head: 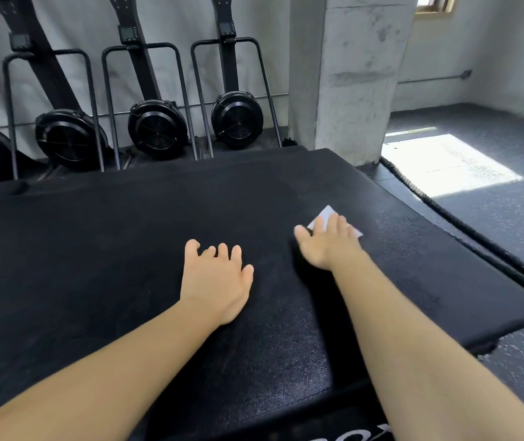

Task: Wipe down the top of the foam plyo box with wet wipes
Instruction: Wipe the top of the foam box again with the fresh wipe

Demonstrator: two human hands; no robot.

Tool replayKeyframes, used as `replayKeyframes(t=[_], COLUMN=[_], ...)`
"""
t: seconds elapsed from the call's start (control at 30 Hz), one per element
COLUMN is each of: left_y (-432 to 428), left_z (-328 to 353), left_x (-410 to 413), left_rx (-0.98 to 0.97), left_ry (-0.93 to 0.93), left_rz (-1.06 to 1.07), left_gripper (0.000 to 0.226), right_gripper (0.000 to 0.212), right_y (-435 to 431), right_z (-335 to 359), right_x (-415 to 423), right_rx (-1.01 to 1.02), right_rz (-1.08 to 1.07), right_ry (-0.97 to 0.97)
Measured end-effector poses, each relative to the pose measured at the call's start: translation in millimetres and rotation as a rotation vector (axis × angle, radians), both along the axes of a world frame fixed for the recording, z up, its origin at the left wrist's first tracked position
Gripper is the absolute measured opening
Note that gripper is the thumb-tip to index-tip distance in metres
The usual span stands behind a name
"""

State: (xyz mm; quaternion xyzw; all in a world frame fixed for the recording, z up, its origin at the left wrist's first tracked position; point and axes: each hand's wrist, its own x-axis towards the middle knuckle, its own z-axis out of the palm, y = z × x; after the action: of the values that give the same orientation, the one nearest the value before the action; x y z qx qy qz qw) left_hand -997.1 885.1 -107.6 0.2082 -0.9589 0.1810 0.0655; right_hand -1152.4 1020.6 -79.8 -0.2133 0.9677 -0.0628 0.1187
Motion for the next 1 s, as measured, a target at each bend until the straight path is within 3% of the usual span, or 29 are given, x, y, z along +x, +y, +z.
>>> replayKeyframes(t=[0.13,0.23,0.4,0.63,0.77,1.0], left_y=[0,-4,-15,-20,-19,-14], left_z=[7,16,28,14,8,9], left_x=[-1,-3,-21,-51,-56,-55], left_rx=[0.000,-0.016,0.019,0.193,0.186,0.142], left_ry=[0.030,0.027,0.053,0.005,0.004,0.008], left_rz=[-0.010,0.026,0.137,0.180,0.172,0.151], left_gripper=[0.054,0.033,0.031,0.040,0.050,0.050], right_gripper=[0.077,0.076,0.057,0.053,0.045,0.065], right_y=[-27,-43,-35,-8,7,0], right_z=[-8,-8,-3,-2,6,9], right_x=[46,67,49,-25,-60,-61], right_rx=[-0.047,-0.066,-0.089,-0.090,-0.093,-0.045], right_rz=[0.143,0.245,0.402,0.227,0.095,0.003], right_ry=[-0.032,-0.087,-0.101,-0.076,-0.004,-0.010])
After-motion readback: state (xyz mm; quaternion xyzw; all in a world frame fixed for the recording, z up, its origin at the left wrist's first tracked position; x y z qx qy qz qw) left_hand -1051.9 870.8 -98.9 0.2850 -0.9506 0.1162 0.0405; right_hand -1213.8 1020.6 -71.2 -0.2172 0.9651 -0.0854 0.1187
